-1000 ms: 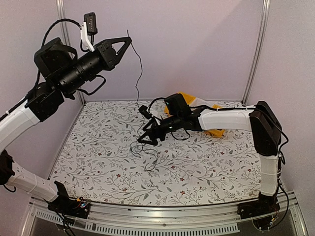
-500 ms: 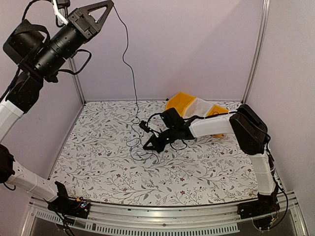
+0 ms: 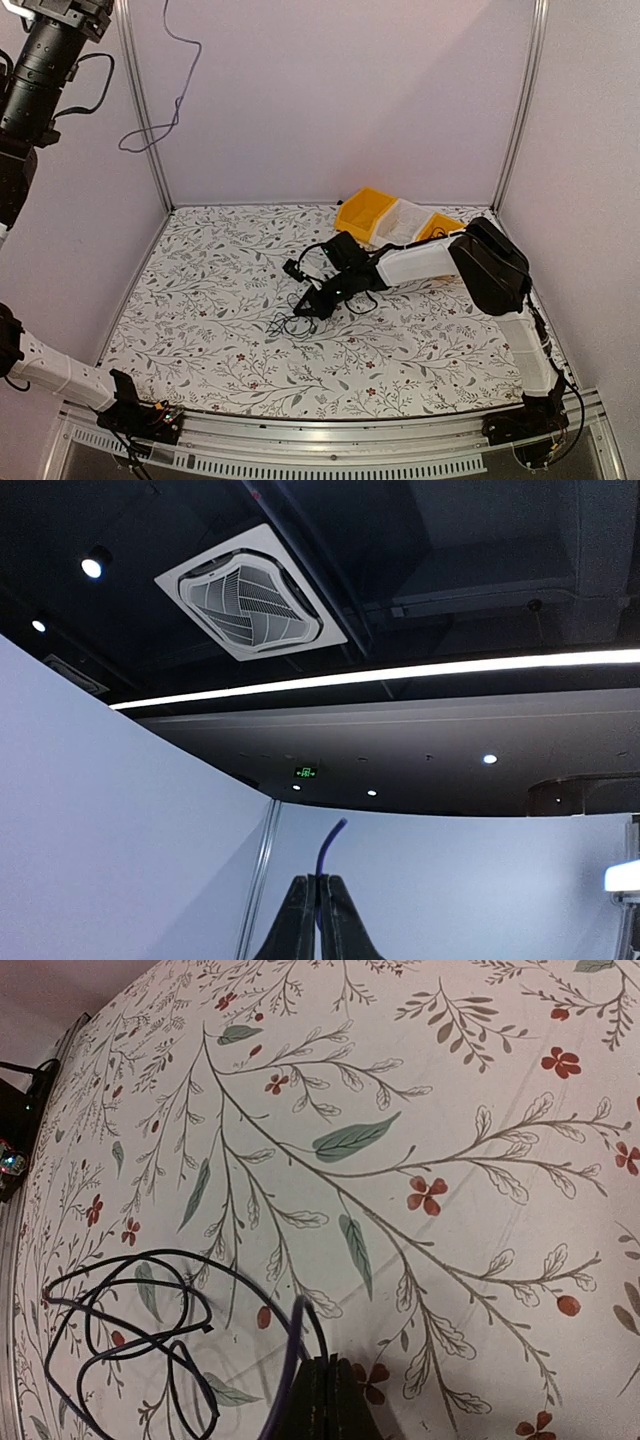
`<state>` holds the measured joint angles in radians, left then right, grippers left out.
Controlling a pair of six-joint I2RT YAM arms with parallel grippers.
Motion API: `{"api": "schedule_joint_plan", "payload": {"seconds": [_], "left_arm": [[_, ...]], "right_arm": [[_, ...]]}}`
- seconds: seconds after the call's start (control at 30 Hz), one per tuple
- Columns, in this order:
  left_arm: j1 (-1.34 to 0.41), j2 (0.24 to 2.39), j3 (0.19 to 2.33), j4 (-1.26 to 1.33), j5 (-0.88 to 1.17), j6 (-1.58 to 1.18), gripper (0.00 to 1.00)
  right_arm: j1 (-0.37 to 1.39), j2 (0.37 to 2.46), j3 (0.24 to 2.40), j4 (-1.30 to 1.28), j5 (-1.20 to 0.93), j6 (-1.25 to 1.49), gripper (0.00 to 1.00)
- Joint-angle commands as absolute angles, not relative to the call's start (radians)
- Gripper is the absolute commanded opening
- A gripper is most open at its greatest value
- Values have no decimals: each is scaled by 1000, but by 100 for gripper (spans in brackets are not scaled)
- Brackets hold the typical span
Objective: Untangle the cables
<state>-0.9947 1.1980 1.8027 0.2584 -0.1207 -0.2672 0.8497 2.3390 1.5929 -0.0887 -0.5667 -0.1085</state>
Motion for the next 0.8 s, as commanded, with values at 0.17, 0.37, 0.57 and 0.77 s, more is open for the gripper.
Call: {"api": "schedule_joint_plan", "payload": {"seconds": [0.17,0.37,0.57,0.77], "left_arm": [[-1008,1066,1422,354,-344,-189,0],[-1003,995,1206,387,-464,-153,0],[-990,1015,1098,375,-483,-183,0],[-974,1082,1050,382,-425,-252,0]], "right_arm": [[826,2094,1519,-232,-538,-284,39],[824,1854,1461,-318,-453,-424,57],[824,1712,1493,-372,-433,-474,63],[824,1722,1624,-443,-513,-444,67]]}}
